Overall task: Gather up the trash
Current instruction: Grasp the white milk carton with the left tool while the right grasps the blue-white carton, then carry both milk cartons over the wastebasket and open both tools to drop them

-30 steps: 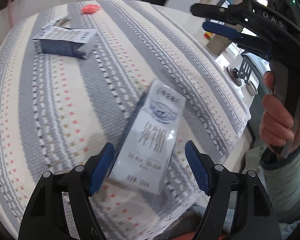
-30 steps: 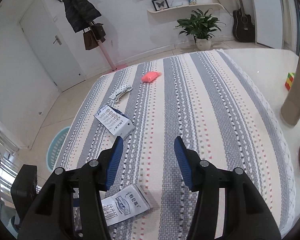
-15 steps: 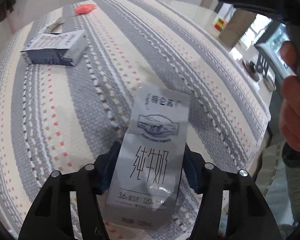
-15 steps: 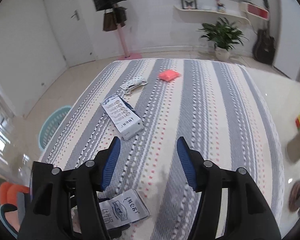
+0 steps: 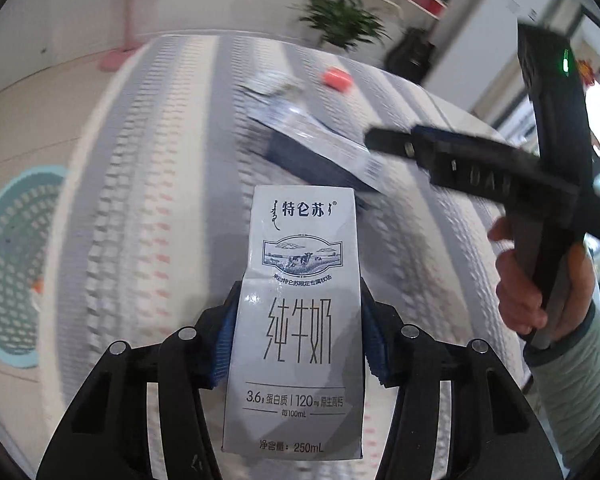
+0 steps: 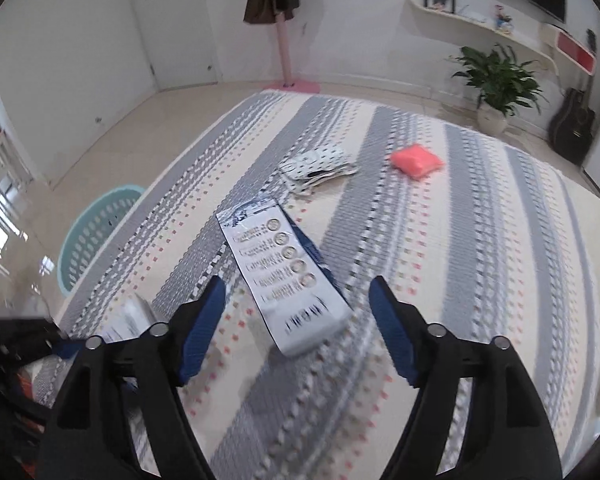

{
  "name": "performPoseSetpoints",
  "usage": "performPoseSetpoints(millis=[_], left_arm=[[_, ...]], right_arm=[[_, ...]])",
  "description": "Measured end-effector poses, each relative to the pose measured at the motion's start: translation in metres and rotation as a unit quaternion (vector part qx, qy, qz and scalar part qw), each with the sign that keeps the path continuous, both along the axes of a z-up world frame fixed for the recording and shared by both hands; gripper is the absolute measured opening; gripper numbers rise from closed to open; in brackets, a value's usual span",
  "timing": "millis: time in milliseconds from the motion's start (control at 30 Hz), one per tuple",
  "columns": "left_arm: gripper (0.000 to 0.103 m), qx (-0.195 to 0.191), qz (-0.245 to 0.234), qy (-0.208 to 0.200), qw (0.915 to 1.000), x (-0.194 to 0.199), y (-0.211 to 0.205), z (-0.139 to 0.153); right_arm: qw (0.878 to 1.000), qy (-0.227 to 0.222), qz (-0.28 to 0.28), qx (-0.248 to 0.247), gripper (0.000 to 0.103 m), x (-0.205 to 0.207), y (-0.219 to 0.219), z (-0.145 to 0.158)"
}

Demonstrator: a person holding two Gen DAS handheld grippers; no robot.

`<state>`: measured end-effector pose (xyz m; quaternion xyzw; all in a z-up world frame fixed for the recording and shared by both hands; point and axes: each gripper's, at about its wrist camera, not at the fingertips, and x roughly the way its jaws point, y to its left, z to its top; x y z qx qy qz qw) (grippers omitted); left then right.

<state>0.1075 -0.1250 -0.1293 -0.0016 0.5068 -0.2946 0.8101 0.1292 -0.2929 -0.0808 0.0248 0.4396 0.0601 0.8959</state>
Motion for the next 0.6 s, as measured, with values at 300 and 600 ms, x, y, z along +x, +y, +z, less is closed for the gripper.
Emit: performPoseSetpoints(millis=[300, 600], left_arm=[[0.051, -0.021, 0.066, -0.015, 0.9975, 0.033, 0.042, -0.001], [0.051, -0.042, 0.096, -0.023, 0.9942, 0.038, 0.061, -0.005]], right_arm=[[0.998, 0.032, 0.018, -0.047, 0.074, 0.040, 0.024, -0.035], [0.998, 0.052, -0.005, -0.025, 0.066, 0.054, 0.029, -0.056]])
